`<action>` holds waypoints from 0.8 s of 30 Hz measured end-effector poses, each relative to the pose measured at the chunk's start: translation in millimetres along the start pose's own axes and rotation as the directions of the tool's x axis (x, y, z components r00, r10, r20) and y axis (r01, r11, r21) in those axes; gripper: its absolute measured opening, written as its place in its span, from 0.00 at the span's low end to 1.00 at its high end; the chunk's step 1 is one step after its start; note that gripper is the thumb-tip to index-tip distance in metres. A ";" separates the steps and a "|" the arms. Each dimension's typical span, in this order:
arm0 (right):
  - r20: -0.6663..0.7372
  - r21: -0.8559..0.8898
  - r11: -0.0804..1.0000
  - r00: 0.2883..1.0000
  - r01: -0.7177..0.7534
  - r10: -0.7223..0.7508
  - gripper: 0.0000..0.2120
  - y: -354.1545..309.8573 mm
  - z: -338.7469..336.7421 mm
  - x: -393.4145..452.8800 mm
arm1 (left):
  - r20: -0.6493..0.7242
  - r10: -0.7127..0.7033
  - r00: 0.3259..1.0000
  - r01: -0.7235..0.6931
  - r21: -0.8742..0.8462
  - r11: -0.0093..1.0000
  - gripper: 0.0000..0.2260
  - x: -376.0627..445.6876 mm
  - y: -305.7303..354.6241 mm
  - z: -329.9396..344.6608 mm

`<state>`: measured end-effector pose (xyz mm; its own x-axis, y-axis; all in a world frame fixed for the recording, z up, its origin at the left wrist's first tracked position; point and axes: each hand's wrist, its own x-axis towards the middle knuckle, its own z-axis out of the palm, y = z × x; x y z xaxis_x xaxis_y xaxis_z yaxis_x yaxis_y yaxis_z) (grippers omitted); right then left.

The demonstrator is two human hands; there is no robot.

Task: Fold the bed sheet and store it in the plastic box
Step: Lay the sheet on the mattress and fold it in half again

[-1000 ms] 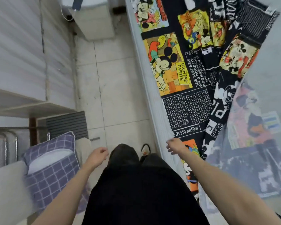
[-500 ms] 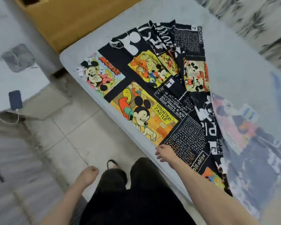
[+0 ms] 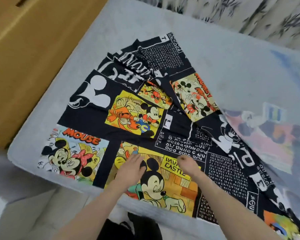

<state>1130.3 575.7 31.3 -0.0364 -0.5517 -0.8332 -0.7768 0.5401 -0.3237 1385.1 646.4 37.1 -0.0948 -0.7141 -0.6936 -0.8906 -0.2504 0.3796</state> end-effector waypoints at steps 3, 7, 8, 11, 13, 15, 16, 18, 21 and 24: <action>-0.178 -0.065 0.984 0.968 0.169 -0.178 0.20 -63.4 -13.0 97.1 | -0.058 0.105 0.993 -0.094 0.162 0.982 0.28 126.0 -6.6 -22.6; -0.230 -0.343 0.917 0.928 0.203 -0.292 0.30 -95.8 4.2 242.4 | -0.136 0.137 0.981 -0.092 0.291 0.952 0.29 300.5 -24.5 -36.9; -0.243 -0.431 0.889 0.928 0.156 -0.281 0.32 -93.9 12.8 273.9 | -0.148 0.141 0.979 -0.086 0.324 0.942 0.29 335.1 -31.2 -35.3; -0.450 -0.519 0.854 0.835 0.045 -0.318 0.34 -99.6 29.4 350.6 | -0.338 0.156 0.928 -0.028 0.354 0.935 0.30 419.7 -47.4 -46.3; -0.597 -0.491 0.871 0.724 0.013 -0.347 0.34 -117.3 21.2 389.3 | -0.461 0.162 0.872 -0.015 0.305 0.952 0.32 468.4 -44.1 -71.1; -0.653 -0.451 0.892 0.683 -0.002 -0.328 0.33 -137.4 2.9 412.0 | -0.541 0.182 0.821 -0.032 0.275 0.961 0.32 507.3 -43.0 -98.4; -0.663 -0.436 0.900 0.684 -0.021 -0.305 0.32 -146.6 -4.4 417.5 | -0.574 0.187 0.797 -0.032 0.269 0.963 0.31 521.5 -45.0 -109.3; -0.661 -0.445 0.892 0.701 -0.079 -0.267 0.29 -164.7 -9.9 413.9 | -0.629 0.201 0.751 -0.020 0.282 0.959 0.29 535.9 -52.5 -118.3; -0.660 -0.508 0.855 0.588 0.110 -0.467 0.19 -193.9 -19.5 396.4 | -0.667 0.245 0.704 -0.021 0.325 0.945 0.28 541.4 -60.8 -108.8; -0.684 -0.571 0.730 0.275 0.375 -0.676 0.13 -238.4 -85.9 414.9 | -0.656 0.259 0.709 -0.028 0.341 0.940 0.28 551.5 -67.9 -104.9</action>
<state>1246.3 163.4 -198.7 0.0852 -0.9515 0.2957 -0.9399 -0.1752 -0.2931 1439.9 201.0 -306.9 -0.0062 -0.9999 0.0087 -0.9860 0.0075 0.1667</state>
